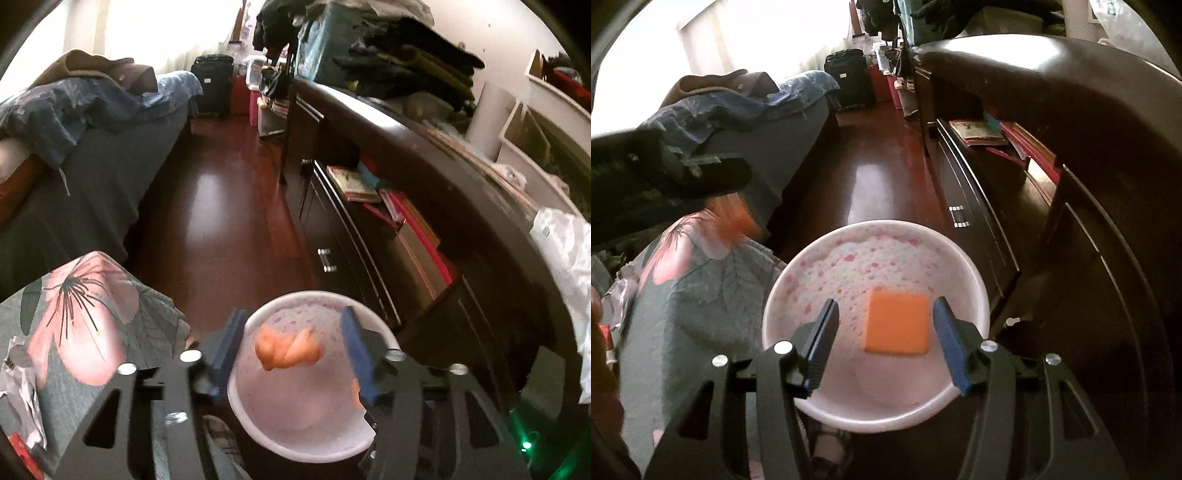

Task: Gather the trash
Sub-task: 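Carry both items to the pink bin and open both tools to drop them, then return to the table and grasp the tissue pack with the left tool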

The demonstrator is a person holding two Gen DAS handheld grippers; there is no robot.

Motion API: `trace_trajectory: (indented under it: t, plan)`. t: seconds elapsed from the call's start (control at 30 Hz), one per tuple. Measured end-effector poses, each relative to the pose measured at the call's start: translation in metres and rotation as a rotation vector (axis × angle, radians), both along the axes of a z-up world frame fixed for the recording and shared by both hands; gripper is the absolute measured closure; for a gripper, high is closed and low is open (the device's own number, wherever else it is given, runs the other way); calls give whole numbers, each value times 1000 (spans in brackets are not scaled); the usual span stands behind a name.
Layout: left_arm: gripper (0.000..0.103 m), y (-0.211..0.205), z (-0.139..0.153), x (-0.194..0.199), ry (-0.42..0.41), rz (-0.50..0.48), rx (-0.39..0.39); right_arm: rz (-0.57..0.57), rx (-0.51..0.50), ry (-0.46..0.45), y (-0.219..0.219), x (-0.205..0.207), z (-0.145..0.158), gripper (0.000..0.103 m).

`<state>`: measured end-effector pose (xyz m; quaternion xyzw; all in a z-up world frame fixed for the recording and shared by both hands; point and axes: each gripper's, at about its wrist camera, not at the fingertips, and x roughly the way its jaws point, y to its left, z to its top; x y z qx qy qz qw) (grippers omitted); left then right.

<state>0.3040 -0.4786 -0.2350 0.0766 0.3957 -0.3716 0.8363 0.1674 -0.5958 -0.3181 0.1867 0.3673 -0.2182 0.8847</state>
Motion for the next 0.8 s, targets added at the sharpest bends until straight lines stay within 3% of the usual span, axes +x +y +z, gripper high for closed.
trace_trajectory:
  t: [0.03,0.1,0.47,0.8]
  plan:
    - [24,2,4,0,-14,7,-11,-4,-4,-1,-1,-1,0,42]
    - [13,8,11,-3,-60,34,-30,-12,-9,-14,-1,-4,2,38]
    - [13,54,35,-27,-129,83,-43,17,-13,-7,37,-23,24,27]
    - [10,168,39,-67,-202,255,50,132,9,-26,113,-47,68,13]
